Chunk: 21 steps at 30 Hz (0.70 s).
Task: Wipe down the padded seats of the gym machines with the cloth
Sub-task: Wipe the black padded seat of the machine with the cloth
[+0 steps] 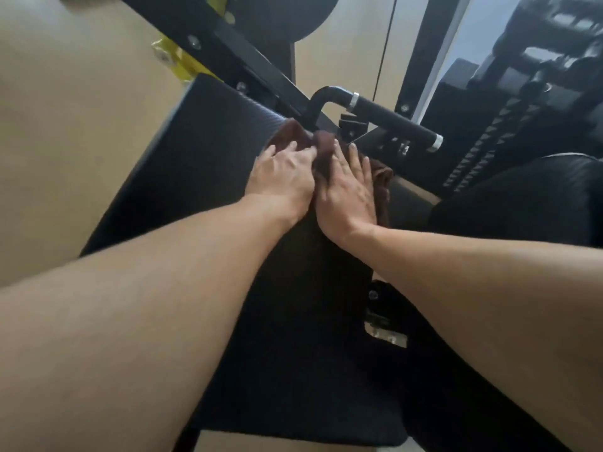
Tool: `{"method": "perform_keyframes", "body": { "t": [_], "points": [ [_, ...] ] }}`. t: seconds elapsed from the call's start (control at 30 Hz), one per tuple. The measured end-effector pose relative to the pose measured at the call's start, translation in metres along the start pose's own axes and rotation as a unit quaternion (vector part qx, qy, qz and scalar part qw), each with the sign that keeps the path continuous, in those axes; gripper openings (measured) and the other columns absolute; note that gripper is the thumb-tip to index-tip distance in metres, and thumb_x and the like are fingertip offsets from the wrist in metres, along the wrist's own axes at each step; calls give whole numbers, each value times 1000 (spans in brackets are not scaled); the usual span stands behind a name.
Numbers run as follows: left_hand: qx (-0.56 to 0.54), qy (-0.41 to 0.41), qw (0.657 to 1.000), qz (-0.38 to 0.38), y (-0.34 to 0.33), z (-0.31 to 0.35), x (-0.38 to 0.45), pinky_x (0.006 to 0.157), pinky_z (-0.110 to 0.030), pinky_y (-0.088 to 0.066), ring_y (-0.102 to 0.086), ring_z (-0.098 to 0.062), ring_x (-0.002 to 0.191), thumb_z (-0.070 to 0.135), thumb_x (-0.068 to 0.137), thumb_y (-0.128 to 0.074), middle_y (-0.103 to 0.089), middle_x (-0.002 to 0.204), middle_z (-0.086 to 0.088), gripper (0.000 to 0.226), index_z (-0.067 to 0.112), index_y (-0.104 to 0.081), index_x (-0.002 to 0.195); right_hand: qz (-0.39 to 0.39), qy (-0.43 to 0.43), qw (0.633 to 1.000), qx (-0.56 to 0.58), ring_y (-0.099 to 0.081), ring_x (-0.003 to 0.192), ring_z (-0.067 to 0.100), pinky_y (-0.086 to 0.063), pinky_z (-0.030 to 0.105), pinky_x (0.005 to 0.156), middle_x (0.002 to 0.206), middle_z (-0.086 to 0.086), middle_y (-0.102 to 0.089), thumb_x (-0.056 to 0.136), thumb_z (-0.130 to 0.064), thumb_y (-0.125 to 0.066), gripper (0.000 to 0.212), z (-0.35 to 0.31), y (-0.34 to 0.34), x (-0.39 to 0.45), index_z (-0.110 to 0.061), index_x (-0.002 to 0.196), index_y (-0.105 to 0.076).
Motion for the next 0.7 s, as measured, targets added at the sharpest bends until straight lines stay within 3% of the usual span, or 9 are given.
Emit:
{"method": "perform_keyframes", "body": {
  "t": [0.13,0.3,0.43,0.53,0.63,0.7],
  "points": [
    [2,42,998,45,28,-74,-74,123,-37,-14,-32,-28,148,26,106,-40,-41,156,-14,45,18,-45,149,-82,172,982,-11,10,156,13,11,33,126,170,-5,-9,109,-37,-30,57,-56,-16,-27,-18,162,-19],
    [-27,102,988,113,12,-98,-187,123,-44,-22,-39,-24,145,24,102,-49,-54,147,-14,44,10,-51,144,-92,276,957,-5,4,157,12,6,34,127,168,-9,-17,107,-35,-35,54,-83,-36,-104,-21,160,-28],
    [-42,116,984,125,-11,-82,-253,117,-43,-27,-45,-23,140,21,94,-65,-58,143,-6,51,12,-54,142,-80,256,963,18,-3,157,12,-3,39,129,166,-10,-24,106,-29,-41,52,-74,-49,-177,-24,157,-35],
    [-24,75,995,67,-34,-78,-283,114,-48,-35,-43,-20,141,22,84,-76,-57,144,1,62,17,-54,142,-55,212,975,20,-12,157,14,-12,41,128,164,-9,-30,103,-25,-44,52,-56,-55,-228,-21,155,-41],
    [9,35,999,5,-57,-76,-298,112,-56,-40,-37,-22,146,28,85,-68,-48,152,8,63,27,-50,146,-19,136,990,2,-24,154,18,-16,40,126,162,-6,-36,99,-26,-43,52,-33,-56,-274,-17,151,-47],
    [31,0,999,-31,-67,-65,-299,116,-56,-28,-30,-24,149,34,87,-55,-42,156,7,61,32,-47,147,-9,77,997,-15,-24,154,19,-15,40,126,162,-5,-36,97,-30,-44,56,-15,-56,-303,-17,151,-44]
  ]
}}
Point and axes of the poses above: each hand's wrist, its own x-axis towards the middle knuckle, its own y-axis out of the back of the hand, z = x × y, the point moved 2 cm from there along x, towards the middle knuckle
